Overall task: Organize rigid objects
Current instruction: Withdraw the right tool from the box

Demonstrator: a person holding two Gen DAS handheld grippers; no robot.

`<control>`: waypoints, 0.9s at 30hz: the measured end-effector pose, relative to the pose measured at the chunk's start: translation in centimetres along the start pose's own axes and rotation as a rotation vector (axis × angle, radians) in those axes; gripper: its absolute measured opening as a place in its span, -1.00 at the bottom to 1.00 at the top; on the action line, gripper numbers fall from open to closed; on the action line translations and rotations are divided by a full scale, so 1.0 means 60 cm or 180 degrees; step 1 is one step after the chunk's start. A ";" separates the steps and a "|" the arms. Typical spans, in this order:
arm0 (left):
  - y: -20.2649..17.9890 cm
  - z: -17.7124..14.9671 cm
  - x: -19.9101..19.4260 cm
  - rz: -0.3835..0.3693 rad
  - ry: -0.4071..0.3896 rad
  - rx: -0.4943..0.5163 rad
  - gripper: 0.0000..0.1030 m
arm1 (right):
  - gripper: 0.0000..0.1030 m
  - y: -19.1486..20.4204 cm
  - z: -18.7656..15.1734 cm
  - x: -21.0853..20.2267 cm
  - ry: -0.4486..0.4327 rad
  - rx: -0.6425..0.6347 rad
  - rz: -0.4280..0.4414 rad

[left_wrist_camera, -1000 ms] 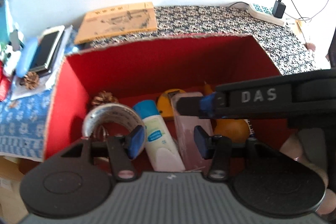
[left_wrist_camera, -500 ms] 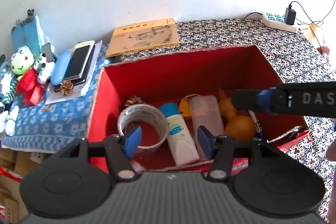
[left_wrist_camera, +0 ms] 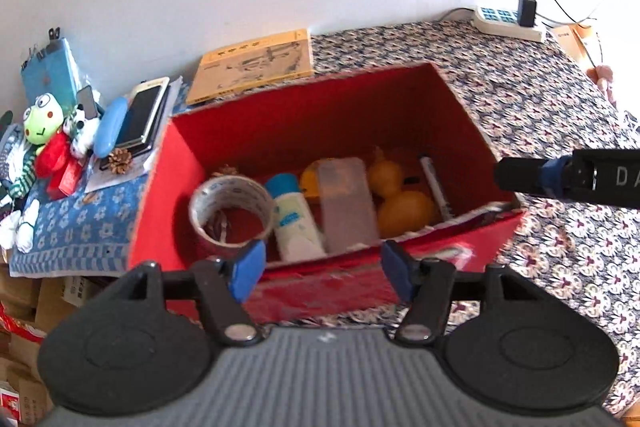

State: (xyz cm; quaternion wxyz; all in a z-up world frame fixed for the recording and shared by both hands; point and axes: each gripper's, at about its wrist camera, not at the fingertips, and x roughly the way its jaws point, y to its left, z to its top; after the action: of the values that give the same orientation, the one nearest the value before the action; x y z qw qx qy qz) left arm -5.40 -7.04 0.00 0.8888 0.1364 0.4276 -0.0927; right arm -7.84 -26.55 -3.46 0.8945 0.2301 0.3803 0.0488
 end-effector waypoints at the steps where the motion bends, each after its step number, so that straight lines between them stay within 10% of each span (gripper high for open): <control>1: -0.012 -0.002 -0.002 0.0002 0.0011 0.0009 0.26 | -0.84 -0.009 -0.002 -0.007 0.0013 -0.0018 -0.0030; 27: -0.256 -0.070 -0.018 -0.0137 0.0384 0.0117 0.28 | -0.83 -0.159 -0.068 -0.114 0.0269 -0.0143 -0.0500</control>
State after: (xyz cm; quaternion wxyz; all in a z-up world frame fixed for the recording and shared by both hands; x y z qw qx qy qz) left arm -13.47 -20.18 -4.19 0.8566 0.1489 0.4814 -0.1112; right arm -16.38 -35.29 -5.69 0.8836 0.1771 0.4334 -0.0034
